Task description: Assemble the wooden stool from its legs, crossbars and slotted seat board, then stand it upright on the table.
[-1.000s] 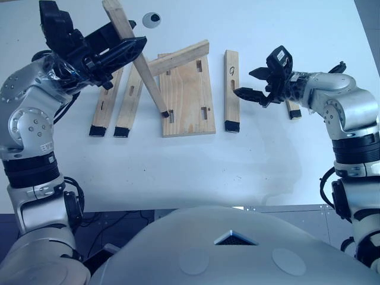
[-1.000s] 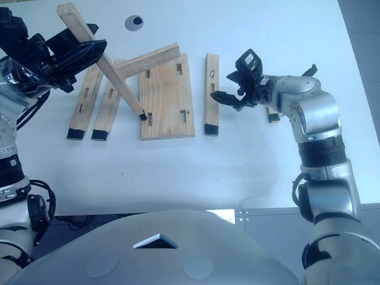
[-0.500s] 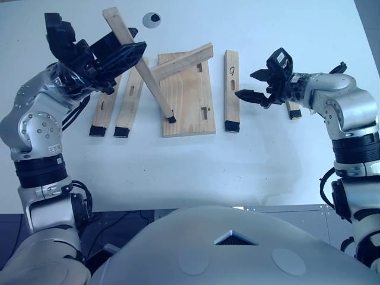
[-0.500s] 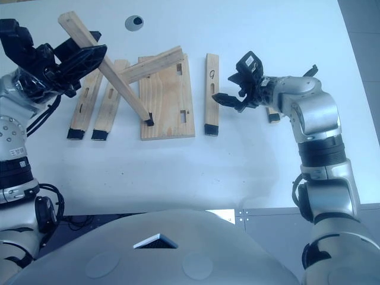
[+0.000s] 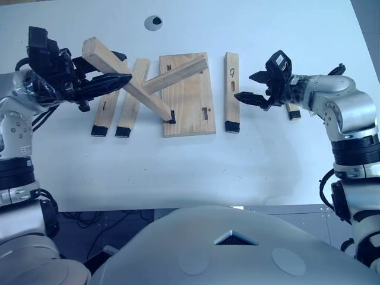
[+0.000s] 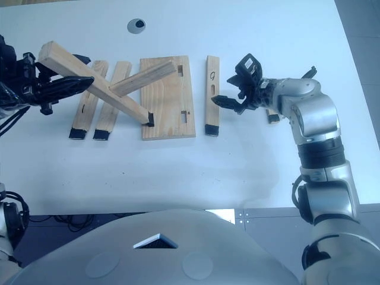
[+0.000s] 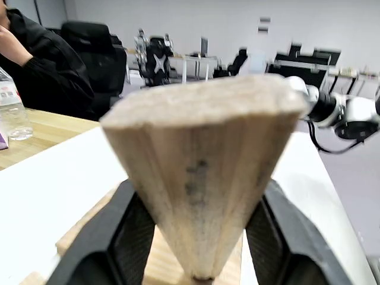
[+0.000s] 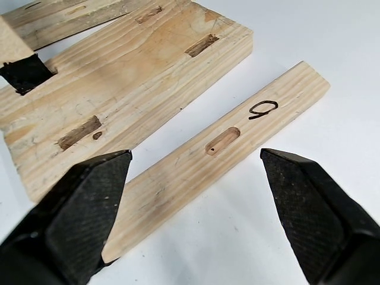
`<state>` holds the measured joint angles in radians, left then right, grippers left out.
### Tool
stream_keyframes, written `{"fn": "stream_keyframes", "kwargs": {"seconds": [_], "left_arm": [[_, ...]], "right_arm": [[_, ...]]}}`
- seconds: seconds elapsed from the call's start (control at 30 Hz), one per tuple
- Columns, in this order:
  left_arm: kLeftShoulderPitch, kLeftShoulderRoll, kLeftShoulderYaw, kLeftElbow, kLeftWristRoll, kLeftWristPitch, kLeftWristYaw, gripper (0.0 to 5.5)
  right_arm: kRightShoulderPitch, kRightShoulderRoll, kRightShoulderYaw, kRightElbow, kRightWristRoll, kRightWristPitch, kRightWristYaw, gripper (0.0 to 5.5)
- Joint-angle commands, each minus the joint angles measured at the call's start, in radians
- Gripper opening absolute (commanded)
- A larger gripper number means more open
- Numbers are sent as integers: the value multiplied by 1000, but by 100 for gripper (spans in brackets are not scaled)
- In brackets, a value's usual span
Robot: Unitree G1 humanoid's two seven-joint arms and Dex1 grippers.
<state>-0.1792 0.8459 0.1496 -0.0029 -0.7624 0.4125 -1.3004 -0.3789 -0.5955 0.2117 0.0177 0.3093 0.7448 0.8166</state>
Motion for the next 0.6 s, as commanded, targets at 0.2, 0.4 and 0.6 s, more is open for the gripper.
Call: {"fn": "stream_keyframes", "kwargs": {"seconds": [0.2, 0.4, 0.6], "left_arm": [[-36, 64, -141, 93, 208, -10, 25, 201], [-71, 114, -212, 43, 224, 3, -22, 201], [-59, 148, -284, -119, 278, -5, -12, 201]], "right_arm": [[33, 34, -9, -38, 7, 7, -33, 400], [48, 36, -7, -53, 13, 14, -41, 400], [74, 52, -11, -70, 18, 23, -57, 400]]}}
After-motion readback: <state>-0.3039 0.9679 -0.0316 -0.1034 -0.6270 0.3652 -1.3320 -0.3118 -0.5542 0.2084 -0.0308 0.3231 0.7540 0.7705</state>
